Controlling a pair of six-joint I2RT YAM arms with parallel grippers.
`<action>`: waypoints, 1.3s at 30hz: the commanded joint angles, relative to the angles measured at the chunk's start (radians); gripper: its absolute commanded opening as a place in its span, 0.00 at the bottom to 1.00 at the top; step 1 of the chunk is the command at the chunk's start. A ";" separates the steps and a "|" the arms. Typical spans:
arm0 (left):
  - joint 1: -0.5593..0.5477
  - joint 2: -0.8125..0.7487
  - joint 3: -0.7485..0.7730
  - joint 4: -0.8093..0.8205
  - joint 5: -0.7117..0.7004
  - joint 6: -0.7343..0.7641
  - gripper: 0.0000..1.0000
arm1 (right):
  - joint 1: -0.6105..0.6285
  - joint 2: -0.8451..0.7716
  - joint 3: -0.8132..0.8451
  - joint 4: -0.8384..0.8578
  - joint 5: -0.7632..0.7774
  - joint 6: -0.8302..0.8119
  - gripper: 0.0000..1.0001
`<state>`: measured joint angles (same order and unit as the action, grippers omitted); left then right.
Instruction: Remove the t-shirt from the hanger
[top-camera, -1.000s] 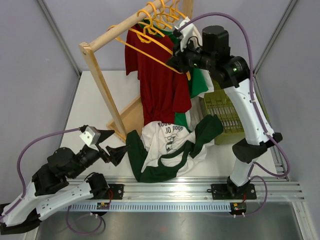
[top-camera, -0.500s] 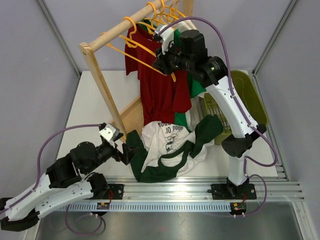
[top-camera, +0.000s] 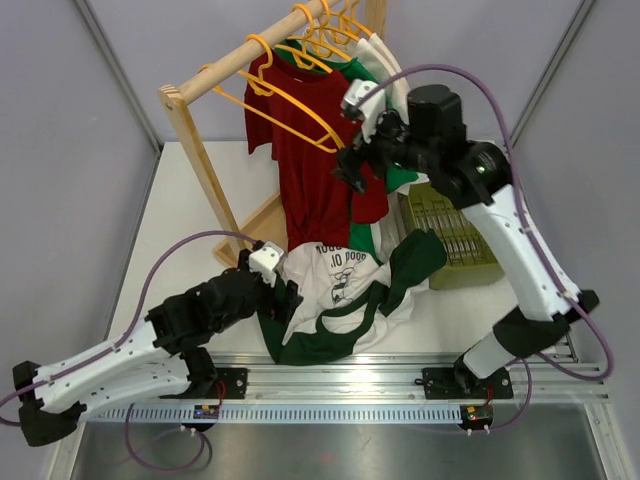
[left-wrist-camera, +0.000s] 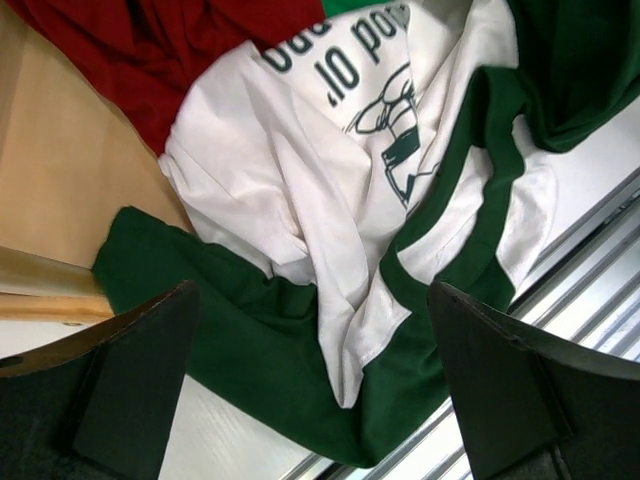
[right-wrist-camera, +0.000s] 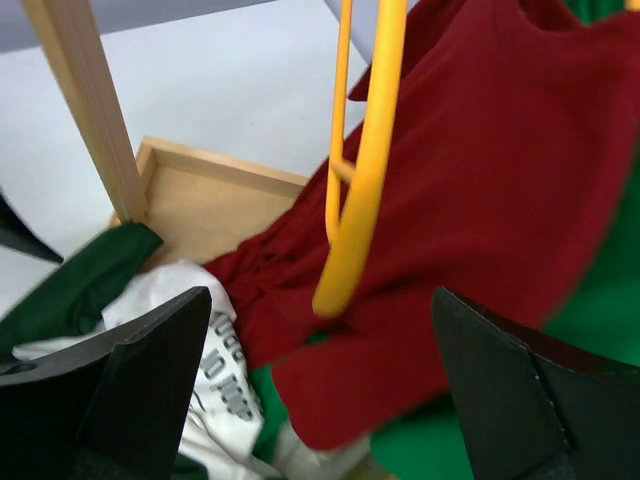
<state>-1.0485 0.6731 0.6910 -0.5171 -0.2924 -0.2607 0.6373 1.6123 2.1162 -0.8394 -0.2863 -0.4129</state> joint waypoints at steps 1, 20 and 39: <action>0.001 0.098 -0.022 0.088 -0.013 -0.084 0.99 | -0.050 -0.169 -0.125 -0.018 -0.024 -0.159 0.99; -0.001 0.686 -0.004 0.479 -0.257 -0.244 0.29 | -0.246 -0.561 -0.907 -0.125 -0.560 -0.383 1.00; -0.035 0.263 0.324 0.483 0.288 0.069 0.00 | -0.238 -0.407 -0.868 0.135 -0.991 -0.258 1.00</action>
<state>-1.0790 0.9443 0.8654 -0.1196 -0.1287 -0.2775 0.3946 1.1641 1.1385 -0.8875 -1.0969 -0.8467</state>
